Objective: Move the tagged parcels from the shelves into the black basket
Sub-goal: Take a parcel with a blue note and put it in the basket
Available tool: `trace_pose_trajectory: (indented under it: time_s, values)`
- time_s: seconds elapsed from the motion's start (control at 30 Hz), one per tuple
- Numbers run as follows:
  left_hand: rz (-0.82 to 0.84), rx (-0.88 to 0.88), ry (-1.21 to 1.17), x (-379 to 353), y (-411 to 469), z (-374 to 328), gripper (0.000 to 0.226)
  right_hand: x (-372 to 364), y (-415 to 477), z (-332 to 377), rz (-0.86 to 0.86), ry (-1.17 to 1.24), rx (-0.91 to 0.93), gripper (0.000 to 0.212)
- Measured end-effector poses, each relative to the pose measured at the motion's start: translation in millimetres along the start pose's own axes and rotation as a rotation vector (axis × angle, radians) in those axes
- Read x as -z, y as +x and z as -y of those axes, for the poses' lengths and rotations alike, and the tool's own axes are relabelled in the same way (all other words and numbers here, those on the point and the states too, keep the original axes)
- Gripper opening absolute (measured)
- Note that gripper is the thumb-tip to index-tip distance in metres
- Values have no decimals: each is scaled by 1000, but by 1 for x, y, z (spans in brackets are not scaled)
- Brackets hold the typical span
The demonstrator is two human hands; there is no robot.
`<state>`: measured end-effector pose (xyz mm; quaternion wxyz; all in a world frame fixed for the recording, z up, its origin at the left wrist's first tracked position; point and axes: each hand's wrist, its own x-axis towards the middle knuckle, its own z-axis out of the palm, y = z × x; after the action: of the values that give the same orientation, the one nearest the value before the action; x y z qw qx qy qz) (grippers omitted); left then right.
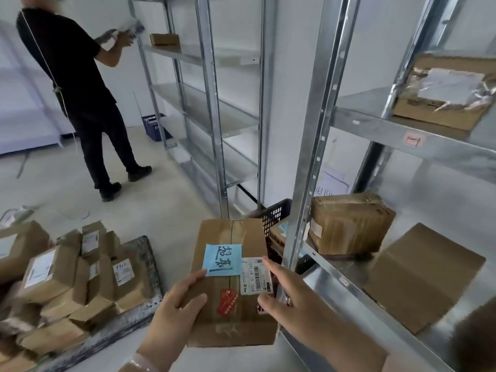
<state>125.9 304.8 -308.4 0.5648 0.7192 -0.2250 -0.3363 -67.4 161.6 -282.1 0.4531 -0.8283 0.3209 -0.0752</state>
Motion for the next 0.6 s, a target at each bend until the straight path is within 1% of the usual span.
trace_pose_trajectory:
  time_s: [0.1,0.2,0.33,0.43,0.5,0.6]
  values:
    - [38,-6,72,4,62,2,40,-3,47,-1,-14,-43,-62,67]
    - [102,-19,141,10,125,2,42,-1,95,1,-48,25,-168,62]
    - [234,-5,193,25,216,6,47,-8,154,7,-163,22,-297,61]
    - [322,-10,230,30,274,-3,44,-14,193,15,-238,-14,-316,54]
    - [364,-15,238,28,309,-3,45,-14,214,18,-259,-7,-363,51]
    - [455,-36,283,14,353,0,50,-12,238,13,-261,28,-445,57]
